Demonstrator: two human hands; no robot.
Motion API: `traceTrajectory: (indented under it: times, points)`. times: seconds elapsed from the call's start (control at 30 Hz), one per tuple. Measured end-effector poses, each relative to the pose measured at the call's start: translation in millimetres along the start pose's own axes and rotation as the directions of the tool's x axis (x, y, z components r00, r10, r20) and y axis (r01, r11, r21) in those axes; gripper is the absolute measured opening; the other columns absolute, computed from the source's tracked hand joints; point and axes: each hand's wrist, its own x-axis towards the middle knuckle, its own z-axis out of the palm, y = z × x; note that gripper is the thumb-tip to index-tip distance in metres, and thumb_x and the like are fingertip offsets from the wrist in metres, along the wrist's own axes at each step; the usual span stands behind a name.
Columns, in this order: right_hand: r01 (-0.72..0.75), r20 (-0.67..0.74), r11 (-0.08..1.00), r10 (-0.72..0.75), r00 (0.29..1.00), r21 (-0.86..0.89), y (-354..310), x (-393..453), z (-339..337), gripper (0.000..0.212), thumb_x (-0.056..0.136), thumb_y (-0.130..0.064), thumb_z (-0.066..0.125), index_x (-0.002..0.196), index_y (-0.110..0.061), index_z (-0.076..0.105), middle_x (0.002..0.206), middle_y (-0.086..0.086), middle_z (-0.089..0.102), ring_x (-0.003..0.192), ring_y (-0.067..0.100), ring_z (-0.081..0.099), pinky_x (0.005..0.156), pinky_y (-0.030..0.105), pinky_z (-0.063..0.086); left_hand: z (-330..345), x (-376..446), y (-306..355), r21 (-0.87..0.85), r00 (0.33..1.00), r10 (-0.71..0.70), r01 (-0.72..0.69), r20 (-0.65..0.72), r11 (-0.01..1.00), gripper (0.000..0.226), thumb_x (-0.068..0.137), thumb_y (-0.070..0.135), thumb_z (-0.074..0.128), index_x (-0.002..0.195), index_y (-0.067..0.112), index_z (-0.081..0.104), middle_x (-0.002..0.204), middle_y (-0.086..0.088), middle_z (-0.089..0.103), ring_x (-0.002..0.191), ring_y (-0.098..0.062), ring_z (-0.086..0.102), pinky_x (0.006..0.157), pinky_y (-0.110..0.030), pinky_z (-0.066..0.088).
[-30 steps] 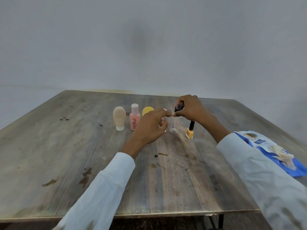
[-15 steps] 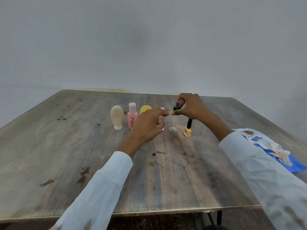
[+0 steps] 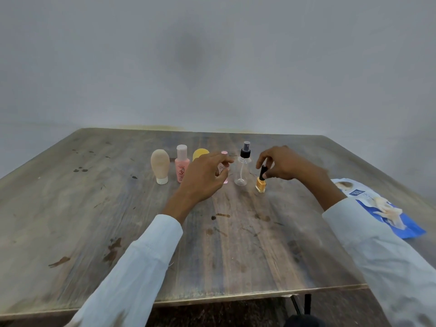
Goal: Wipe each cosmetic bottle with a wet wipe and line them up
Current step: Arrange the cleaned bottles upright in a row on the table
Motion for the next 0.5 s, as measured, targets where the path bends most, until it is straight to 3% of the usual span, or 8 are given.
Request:
traceTrajectory:
  times: [0.2, 0.33, 0.5]
  points:
    - [-0.063, -0.136, 0.997, 0.068, 0.988, 0.040, 10, 8, 9, 0.008, 0.087, -0.021, 0.089, 0.089, -0.021, 0.081, 0.077, -0.004, 0.072, 0.077, 0.020, 0.073, 0.082, 0.044, 0.065, -1, 1, 2, 0.003, 1.000, 0.005, -0.005, 0.001, 1.000, 0.027, 0.101, 0.026, 0.071, 0.127, 0.024, 0.076, 0.119, 0.009, 0.077, 0.077, -0.004, 0.065, 0.078, -0.024, 0.059]
    - [-0.130, -0.205, 0.991, 0.135, 0.969, 0.041, 10, 15, 13, 0.016, 0.086, -0.027, 0.091, 0.094, -0.017, 0.082, 0.094, 0.005, 0.077, 0.086, 0.023, 0.072, 0.080, 0.039, 0.062, -2, 1, 3, 0.001, 1.000, 0.004, -0.004, -0.002, 1.000, 0.026, 0.101, 0.026, 0.070, 0.126, 0.023, 0.076, 0.116, 0.010, 0.077, 0.077, -0.006, 0.066, 0.077, -0.031, 0.062]
    - [-0.159, -0.206, 0.986, 0.166, 0.964, 0.052, 8, 20, 16, 0.023, 0.087, -0.030, 0.090, 0.099, -0.012, 0.082, 0.096, 0.008, 0.077, 0.088, 0.024, 0.072, 0.076, 0.034, 0.058, -3, 0, 3, -0.002, 1.000, 0.008, -0.008, -0.010, 1.000, 0.026, 0.101, 0.024, 0.070, 0.126, 0.023, 0.076, 0.117, 0.011, 0.076, 0.077, -0.005, 0.064, 0.077, -0.032, 0.062]
